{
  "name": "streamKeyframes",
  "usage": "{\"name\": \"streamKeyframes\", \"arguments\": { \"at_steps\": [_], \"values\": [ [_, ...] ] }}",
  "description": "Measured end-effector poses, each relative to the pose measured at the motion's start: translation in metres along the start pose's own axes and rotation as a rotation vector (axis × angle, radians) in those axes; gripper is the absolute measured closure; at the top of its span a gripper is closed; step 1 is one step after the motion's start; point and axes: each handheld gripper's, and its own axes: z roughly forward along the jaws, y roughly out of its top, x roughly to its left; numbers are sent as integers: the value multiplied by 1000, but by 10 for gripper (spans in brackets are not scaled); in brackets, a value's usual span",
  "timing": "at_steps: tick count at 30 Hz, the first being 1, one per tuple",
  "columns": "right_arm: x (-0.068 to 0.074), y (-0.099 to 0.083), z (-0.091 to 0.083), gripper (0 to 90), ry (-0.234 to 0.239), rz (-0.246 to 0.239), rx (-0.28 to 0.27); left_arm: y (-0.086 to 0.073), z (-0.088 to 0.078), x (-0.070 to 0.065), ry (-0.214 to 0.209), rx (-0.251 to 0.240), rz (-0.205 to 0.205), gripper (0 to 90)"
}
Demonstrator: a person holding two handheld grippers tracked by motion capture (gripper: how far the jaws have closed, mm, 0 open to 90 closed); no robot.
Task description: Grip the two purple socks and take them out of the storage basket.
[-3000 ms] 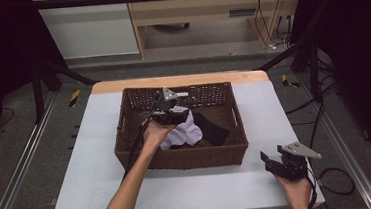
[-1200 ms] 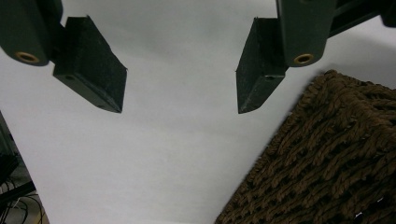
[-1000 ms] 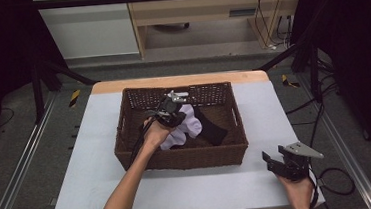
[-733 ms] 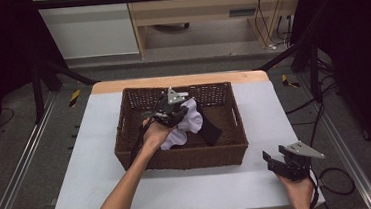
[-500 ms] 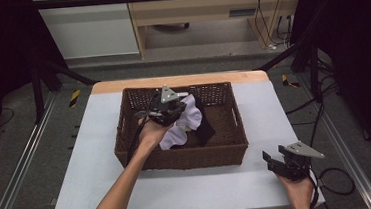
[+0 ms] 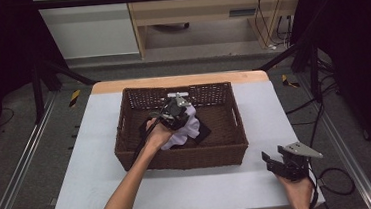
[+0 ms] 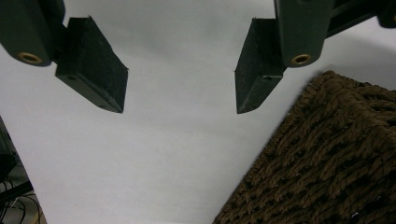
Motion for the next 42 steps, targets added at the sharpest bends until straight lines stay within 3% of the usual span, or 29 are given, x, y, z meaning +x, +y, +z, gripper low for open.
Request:
{"name": "streamKeyframes", "arguments": {
  "at_steps": [2,6,8,12,18,22,25,29,32,33,34,35,42],
  "values": [
    [0,0,0,346,1,0,1,0,-1,1,22,3,2,674],
    [0,0,0,345,-2,-1,2,-3,-10,5,17,-4,-10,619],
    [0,0,1,344,-2,-4,3,-5,-15,6,-6,-24,-25,608],
    [1,0,1,343,-2,-3,7,-11,-18,6,-16,-14,-15,598],
    [1,0,1,342,-3,-2,9,-17,-8,9,-18,48,-17,652],
    [1,0,1,343,-3,-5,9,-18,-7,10,-30,63,-30,817],
    [0,0,1,343,-4,-7,8,-19,-13,13,-38,30,-59,855],
    [1,0,0,343,-2,-3,10,-19,-23,14,-29,-16,-61,856],
    [0,0,1,342,-4,-4,10,-17,-42,16,-8,-106,-66,856],
    [0,0,1,342,-4,-4,10,-17,-42,16,-8,-106,-66,857],
    [0,0,1,342,-5,-8,8,-15,-52,17,-15,-154,-72,858],
    [0,0,1,342,-5,-5,8,-13,-57,16,-15,-170,-70,857],
    [0,0,0,341,-3,0,7,-6,-76,12,-10,-232,-65,861]
  ]
}}
